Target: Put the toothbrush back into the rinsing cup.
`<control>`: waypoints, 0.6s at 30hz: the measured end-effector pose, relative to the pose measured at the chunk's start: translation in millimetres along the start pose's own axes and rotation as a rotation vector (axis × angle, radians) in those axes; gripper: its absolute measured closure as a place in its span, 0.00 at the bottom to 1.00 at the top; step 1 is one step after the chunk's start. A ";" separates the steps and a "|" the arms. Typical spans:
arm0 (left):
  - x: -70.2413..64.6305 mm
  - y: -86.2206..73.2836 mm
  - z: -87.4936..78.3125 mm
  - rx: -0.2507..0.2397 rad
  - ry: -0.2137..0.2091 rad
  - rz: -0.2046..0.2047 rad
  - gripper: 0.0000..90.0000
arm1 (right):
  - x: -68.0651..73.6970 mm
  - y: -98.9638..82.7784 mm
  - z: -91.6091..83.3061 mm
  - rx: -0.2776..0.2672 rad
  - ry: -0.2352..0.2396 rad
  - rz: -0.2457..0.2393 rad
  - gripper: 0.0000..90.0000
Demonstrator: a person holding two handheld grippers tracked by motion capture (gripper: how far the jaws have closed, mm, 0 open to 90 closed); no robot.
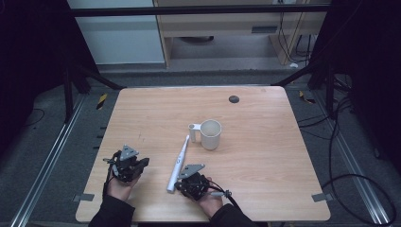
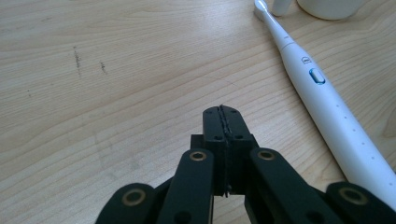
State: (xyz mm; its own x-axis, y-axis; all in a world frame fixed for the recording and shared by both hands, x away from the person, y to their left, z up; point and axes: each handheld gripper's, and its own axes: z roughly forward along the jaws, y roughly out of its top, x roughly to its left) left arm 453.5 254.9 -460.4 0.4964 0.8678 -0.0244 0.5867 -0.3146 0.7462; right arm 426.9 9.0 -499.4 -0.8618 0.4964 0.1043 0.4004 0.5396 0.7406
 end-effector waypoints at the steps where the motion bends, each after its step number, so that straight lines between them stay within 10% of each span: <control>1: 0.1 0.0 0.0 0.000 0.000 0.000 0.99 | 0.7 0.3 0.8 0.002 0.002 -0.002 1.00; 12: 0.4 0.0 0.7 0.000 0.001 -0.004 0.99 | 2.5 1.9 0.1 -0.008 0.004 -0.007 1.00; 18: 1.3 1.6 0.2 -0.003 0.005 -0.005 0.99 | -13.5 4.3 -32.8 -0.068 -0.060 0.013 1.00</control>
State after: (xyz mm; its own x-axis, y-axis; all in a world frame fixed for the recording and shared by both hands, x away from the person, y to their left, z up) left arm 455.2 255.4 -459.3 0.4904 0.8711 -0.0250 0.5874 -0.3092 0.7479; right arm 430.0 -17.7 -475.8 -0.8356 0.5441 0.0758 0.3879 0.4866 0.7828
